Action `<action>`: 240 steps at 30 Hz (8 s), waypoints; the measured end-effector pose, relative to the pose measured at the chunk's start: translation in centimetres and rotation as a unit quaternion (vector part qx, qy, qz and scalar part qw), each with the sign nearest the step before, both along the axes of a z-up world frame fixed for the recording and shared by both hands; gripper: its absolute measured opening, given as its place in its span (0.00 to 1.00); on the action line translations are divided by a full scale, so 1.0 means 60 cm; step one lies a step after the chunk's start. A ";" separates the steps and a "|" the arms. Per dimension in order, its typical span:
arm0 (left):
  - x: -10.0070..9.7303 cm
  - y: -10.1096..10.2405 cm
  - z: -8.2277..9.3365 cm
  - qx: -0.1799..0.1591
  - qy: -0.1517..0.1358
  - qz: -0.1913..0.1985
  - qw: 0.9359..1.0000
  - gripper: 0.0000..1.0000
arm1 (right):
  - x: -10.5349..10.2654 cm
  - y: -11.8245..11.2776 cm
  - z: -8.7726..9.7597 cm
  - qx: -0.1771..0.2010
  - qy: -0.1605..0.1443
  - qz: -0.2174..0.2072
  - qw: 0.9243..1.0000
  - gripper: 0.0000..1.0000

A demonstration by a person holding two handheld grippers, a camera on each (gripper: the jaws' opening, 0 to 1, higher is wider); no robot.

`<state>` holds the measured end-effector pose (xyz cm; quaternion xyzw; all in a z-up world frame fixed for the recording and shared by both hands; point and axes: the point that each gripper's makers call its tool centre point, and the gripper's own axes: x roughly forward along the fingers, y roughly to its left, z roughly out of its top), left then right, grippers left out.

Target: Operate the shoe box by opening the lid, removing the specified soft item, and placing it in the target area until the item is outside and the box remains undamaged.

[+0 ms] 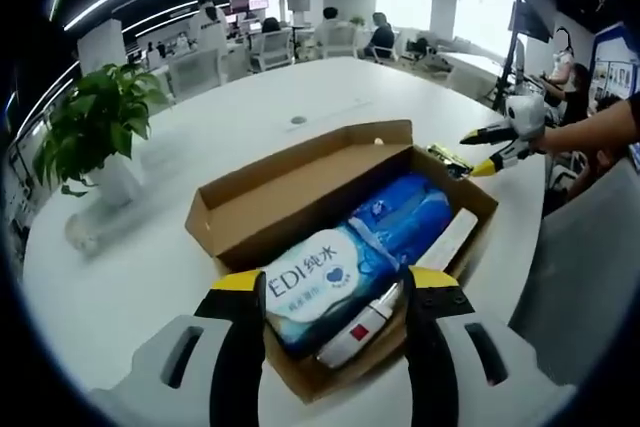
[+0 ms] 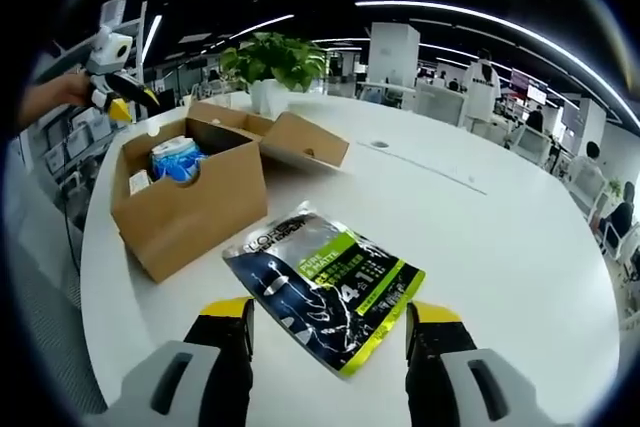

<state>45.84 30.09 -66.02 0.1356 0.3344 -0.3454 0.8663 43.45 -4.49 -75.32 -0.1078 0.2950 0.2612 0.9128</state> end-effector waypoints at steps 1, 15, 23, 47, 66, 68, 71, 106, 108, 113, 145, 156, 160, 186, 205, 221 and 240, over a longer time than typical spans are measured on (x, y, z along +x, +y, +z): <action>0.001 0.002 -0.005 0.005 0.004 -0.002 1.000 0.56 | -0.002 0.003 0.005 0.001 -0.002 0.002 1.000 0.60; -0.003 -0.007 -0.027 0.031 0.016 -0.042 0.999 0.57 | -0.035 0.035 0.074 -0.003 -0.026 0.036 0.999 0.62; 0.001 -0.013 -0.024 0.039 0.013 -0.064 0.997 0.58 | -0.051 0.057 0.098 -0.011 -0.023 0.057 0.998 0.63; 0.022 -0.012 -0.070 0.136 0.030 -0.199 0.970 0.61 | -0.040 0.233 0.180 -0.010 -0.023 0.182 0.983 0.65; 0.018 -0.002 -0.092 0.163 0.034 -0.249 0.954 0.59 | -0.010 0.341 0.169 -0.002 -0.006 0.230 0.973 0.66; 0.024 -0.004 -0.092 0.157 0.033 -0.246 0.956 0.59 | -0.005 0.351 0.172 0.001 -0.009 0.235 0.972 0.67; 0.024 -0.005 -0.093 0.158 0.036 -0.247 0.955 0.59 | 0.000 0.363 0.178 0.007 -0.013 0.242 0.970 0.67; 0.039 0.000 -0.154 0.237 0.057 -0.352 0.904 0.59 | 0.025 0.438 0.108 -0.036 0.014 0.318 0.947 0.60; 0.040 0.004 -0.160 0.239 0.059 -0.352 0.903 0.60 | 0.030 0.442 0.103 -0.035 0.018 0.318 0.947 0.60; 0.040 0.004 -0.165 0.234 0.058 -0.352 0.905 0.60 | 0.038 0.455 0.092 -0.039 0.020 0.324 0.945 0.59; 0.044 0.003 -0.184 0.247 0.056 -0.376 0.891 0.60 | 0.065 0.519 -0.002 -0.081 0.070 0.354 0.929 0.54; 0.042 0.003 -0.187 0.249 0.045 -0.377 0.891 0.61 | 0.074 0.531 -0.020 -0.091 0.080 0.359 0.925 0.53; 0.044 0.003 -0.188 0.241 0.033 -0.375 0.895 0.61 | 0.077 0.537 -0.029 -0.104 0.072 0.360 0.924 0.54; 0.058 0.001 -0.195 0.251 0.019 -0.365 0.896 0.59 | 0.082 0.537 -0.033 -0.126 0.049 0.362 0.922 0.45; 0.051 0.005 -0.188 0.262 0.029 -0.367 0.892 0.59 | 0.074 0.539 -0.022 -0.121 0.048 0.358 0.925 0.43; 0.043 0.007 -0.170 0.260 0.026 -0.367 0.893 0.59 | 0.066 0.540 -0.004 -0.119 0.048 0.361 0.924 0.43; 0.033 0.004 -0.127 0.263 0.016 -0.366 0.893 0.59 | 0.056 0.538 0.039 -0.116 0.038 0.364 0.923 0.43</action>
